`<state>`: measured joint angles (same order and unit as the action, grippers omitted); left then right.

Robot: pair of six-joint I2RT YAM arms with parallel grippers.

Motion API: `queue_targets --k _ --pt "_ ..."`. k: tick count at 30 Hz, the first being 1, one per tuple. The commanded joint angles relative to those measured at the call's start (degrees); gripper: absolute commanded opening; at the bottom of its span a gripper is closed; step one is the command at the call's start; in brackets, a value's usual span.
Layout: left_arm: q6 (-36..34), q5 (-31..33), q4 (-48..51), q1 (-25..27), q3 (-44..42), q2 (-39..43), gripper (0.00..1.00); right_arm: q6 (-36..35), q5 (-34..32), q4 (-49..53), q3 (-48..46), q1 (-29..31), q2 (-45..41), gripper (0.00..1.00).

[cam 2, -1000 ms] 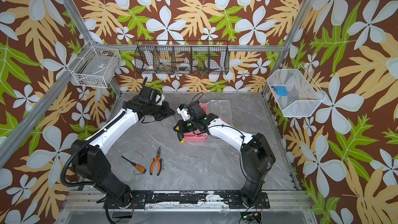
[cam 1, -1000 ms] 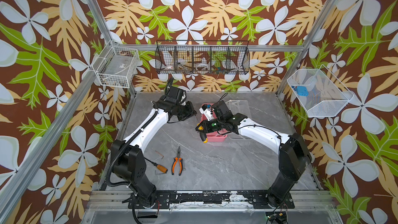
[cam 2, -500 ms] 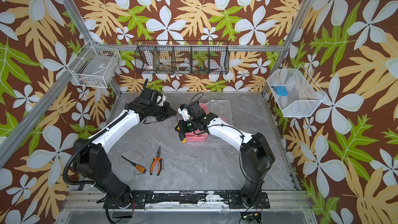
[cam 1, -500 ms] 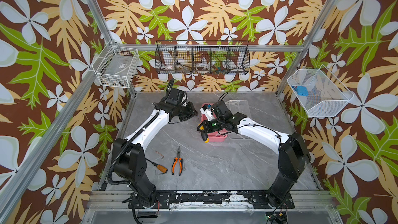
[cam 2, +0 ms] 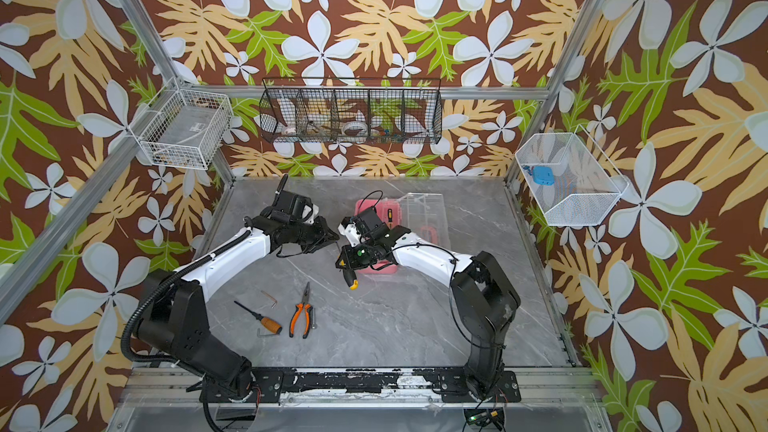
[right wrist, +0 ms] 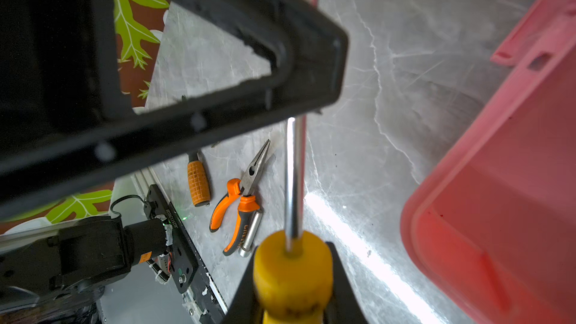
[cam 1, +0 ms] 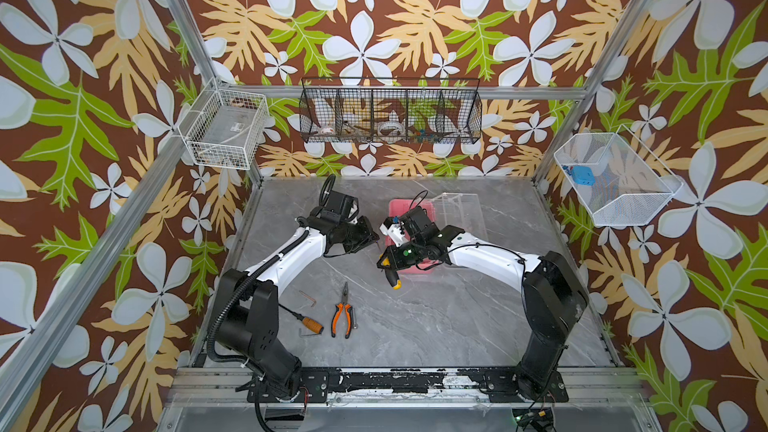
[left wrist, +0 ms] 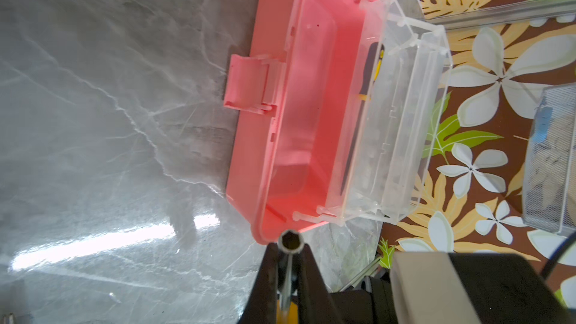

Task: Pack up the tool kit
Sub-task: 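Open the left gripper and draw it back while the right gripper holds the screwdriver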

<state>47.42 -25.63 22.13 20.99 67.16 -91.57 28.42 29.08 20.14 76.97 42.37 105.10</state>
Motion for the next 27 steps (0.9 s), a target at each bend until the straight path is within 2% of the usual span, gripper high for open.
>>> queue_targets --k 1,7,12,17,22,27 --pt "-0.3 -1.8 -2.2 0.0 -1.6 0.7 0.14 -1.3 0.0 -1.7 0.5 1.3 1.3 0.00" --pt "-0.6 -1.7 -2.4 0.1 -3.8 1.0 0.32 -0.5 -0.2 -3.2 0.0 2.2 2.6 0.00" --pt "-0.4 -1.9 -2.7 -0.1 -2.2 1.8 0.36 -1.2 -0.9 -2.1 1.3 2.2 3.1 0.00" --pt "0.5 -1.0 -3.8 -1.5 1.6 4.2 0.49 -3.4 -3.5 1.0 4.2 2.1 3.1 0.00" --pt "0.5 0.7 -3.5 -3.2 4.4 6.0 0.51 -7.7 -7.5 5.6 8.3 2.2 3.4 0.00" --pt "0.0 0.5 -1.4 -5.7 3.6 7.6 0.51 -12.8 -11.8 9.8 11.2 2.2 3.7 0.00"
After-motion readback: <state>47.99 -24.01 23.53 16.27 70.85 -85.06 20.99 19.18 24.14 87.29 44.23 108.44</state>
